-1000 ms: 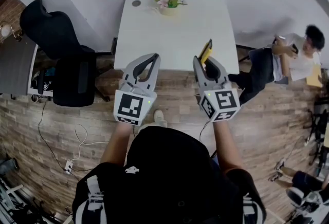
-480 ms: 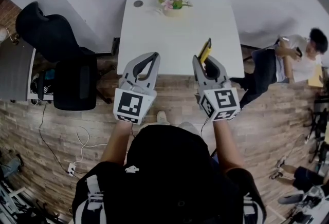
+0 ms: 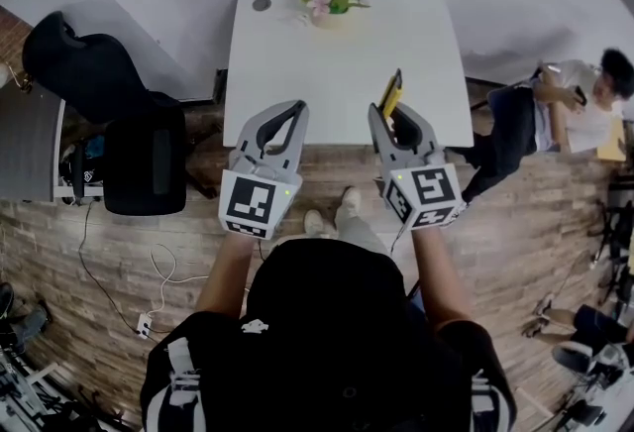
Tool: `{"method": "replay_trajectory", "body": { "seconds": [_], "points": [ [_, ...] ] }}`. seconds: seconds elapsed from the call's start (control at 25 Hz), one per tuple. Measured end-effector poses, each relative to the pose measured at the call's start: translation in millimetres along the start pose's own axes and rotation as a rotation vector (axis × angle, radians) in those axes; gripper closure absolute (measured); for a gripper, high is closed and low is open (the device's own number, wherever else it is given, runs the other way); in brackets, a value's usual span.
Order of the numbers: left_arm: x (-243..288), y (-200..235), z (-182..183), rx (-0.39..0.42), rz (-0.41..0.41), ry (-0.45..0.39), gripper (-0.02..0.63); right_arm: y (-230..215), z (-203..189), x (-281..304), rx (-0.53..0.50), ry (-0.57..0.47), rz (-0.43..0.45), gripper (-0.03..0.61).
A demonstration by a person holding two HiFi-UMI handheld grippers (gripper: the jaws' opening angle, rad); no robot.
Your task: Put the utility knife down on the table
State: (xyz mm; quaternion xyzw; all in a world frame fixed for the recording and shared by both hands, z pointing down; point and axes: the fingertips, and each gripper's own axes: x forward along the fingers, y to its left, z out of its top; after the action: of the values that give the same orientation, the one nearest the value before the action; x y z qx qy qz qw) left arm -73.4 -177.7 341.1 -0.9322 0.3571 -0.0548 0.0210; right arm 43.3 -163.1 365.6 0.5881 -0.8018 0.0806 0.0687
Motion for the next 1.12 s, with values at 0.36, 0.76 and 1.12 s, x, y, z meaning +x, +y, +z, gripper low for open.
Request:
{"method": "replay_trajectory", "body": {
  "seconds": [0.36,0.76,1.12],
  "points": [
    [31.9,0.0,-12.3,-0.019,0.021,0.025,0.6,-25.4,-12.0,19.5,0.004,0.041,0.036,0.476],
    [69.8,0.9,-43.3,-0.06,0.073,0.091,0.6,-55.4,-39.8,51.4,-0.013,0.123,0.108,0.476],
    [91.6,-0.1,-60.3,-0.075,0.09,0.139,0.6,-68.6,-74.7,72.6,-0.043,0.235,0.171,0.476]
  ]
}}
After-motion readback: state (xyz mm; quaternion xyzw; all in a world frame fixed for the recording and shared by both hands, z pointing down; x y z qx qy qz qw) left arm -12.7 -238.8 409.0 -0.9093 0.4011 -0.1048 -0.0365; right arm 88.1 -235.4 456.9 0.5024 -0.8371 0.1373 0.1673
